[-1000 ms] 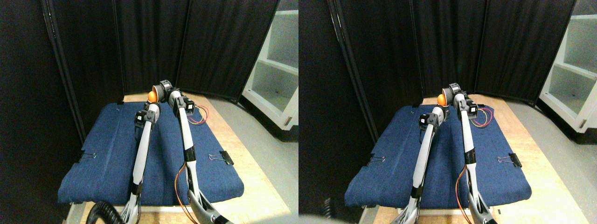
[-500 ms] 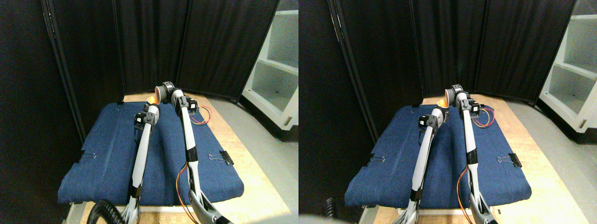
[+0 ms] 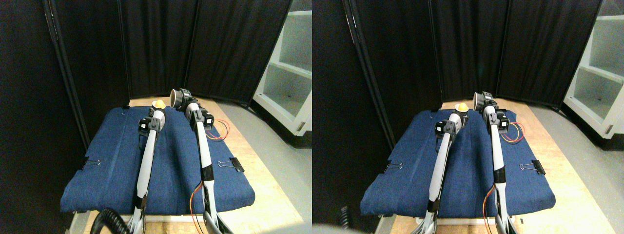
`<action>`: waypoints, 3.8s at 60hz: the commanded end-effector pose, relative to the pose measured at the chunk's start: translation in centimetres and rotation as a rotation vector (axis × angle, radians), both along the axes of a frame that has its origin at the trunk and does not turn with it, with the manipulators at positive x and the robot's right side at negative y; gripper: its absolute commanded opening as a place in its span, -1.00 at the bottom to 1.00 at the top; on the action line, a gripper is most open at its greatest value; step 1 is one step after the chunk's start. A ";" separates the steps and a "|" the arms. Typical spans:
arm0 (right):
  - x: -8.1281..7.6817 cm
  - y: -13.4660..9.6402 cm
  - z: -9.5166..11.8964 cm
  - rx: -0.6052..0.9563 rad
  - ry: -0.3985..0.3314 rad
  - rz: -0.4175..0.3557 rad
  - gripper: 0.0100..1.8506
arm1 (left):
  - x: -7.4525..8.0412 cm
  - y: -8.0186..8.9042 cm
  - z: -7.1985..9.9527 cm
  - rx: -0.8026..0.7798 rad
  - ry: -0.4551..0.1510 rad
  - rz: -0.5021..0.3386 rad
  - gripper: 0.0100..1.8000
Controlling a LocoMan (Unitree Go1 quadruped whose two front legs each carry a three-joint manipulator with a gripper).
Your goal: Pour (bimanual)
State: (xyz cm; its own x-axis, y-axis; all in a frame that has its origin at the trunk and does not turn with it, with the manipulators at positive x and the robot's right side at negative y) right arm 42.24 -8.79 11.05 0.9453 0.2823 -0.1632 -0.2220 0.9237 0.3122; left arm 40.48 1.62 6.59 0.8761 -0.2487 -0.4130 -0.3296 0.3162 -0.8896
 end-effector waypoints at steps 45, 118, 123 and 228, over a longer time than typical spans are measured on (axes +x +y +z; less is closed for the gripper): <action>-0.7 -4.5 -6.2 0.826 -0.091 -0.356 -0.65 | 0.0 3.1 -2.0 -0.075 -0.088 0.063 -0.64; -2.1 -4.5 -10.3 0.998 0.048 -0.458 -0.64 | -1.1 7.3 -9.0 -0.070 -0.077 0.238 -0.64; -2.2 -4.5 -10.6 1.027 0.066 -0.468 -0.64 | -1.0 7.3 -9.1 -0.074 -0.071 0.237 -0.64; -3.1 -6.2 -13.7 1.048 0.290 -0.639 -0.59 | -0.1 8.0 -10.2 -0.031 -0.058 0.316 -0.64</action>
